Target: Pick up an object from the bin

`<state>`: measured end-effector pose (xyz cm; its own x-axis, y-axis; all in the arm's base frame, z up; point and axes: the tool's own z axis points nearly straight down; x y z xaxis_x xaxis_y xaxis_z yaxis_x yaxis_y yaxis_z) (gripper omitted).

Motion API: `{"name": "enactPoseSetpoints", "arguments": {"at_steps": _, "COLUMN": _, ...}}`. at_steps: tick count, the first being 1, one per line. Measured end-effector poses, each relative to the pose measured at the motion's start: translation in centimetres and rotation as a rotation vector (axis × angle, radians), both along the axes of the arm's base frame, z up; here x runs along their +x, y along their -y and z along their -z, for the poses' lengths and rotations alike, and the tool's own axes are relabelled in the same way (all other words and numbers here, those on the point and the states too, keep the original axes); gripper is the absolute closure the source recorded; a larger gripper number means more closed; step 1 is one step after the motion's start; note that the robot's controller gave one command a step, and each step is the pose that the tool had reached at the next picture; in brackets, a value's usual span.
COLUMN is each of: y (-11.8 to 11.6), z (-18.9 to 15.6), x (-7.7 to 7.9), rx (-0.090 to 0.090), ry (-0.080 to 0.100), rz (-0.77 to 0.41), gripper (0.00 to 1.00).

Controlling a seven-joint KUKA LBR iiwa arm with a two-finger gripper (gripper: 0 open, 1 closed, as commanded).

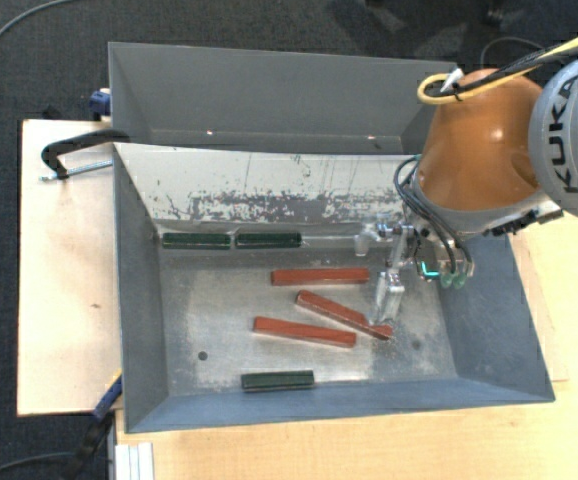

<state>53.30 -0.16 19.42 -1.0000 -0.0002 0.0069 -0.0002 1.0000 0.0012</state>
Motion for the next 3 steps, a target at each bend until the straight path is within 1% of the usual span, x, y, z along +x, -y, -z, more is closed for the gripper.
{"name": "enactPoseSetpoints", "arguments": {"at_steps": 1, "y": 1.1, "z": -2.6, "x": -2.7, "rx": -0.001, "ry": 0.008, "rz": -0.153, "gripper": 0.0}}
{"name": "enactPoseSetpoints", "arguments": {"at_steps": 2, "y": 2.2, "z": 12.0, "x": 0.5, "rx": 0.0, "ry": 0.003, "rz": 0.008, "gripper": 0.0}}
{"name": "enactPoseSetpoints", "arguments": {"at_steps": 3, "y": 2.2, "z": 11.4, "x": 0.8, "rx": 0.0, "ry": 0.013, "rz": 0.007, "gripper": 1.0}}
